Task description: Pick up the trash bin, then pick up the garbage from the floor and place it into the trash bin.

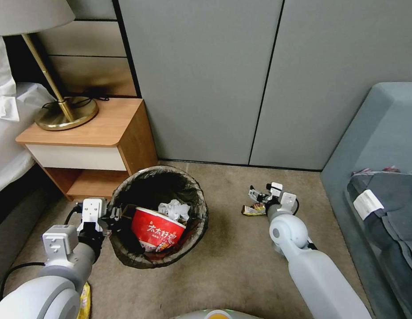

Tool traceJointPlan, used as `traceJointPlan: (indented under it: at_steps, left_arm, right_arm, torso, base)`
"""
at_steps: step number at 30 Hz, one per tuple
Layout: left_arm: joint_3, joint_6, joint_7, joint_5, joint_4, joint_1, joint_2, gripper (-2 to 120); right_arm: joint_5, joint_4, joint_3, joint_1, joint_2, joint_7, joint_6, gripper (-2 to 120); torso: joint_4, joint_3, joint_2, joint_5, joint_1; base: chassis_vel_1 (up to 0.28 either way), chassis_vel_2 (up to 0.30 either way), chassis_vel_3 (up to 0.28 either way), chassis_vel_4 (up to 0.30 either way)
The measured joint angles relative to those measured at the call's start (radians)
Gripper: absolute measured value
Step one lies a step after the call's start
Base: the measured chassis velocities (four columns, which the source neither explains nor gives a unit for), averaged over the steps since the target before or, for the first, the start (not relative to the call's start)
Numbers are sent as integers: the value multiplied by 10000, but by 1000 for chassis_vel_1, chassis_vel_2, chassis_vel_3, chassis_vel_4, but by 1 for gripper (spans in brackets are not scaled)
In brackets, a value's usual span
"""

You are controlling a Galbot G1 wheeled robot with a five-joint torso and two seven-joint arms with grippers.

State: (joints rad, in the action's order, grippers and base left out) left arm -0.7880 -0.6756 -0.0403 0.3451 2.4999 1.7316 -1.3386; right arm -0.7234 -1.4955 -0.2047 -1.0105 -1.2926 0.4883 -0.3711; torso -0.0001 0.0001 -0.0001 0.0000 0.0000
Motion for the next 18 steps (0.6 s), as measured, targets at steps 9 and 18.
traceJointPlan:
  at_steps: [9,18]
  left_arm:
    - [35,86,0,-24,0,-8,-18,1]
    - [63,112,1,-173,0,-14,-30,1]
  right_arm:
    - [-134,1303,-28,436,-233,-47,129,100]
    - [149,2901,0,1099,-519,-702,418,100]
  torso:
    - [0,-1,0,1,-1]
    - [0,-1,0,0,-1]
  base:
    - [0,0,0,0]
    - [0,0,0,0]
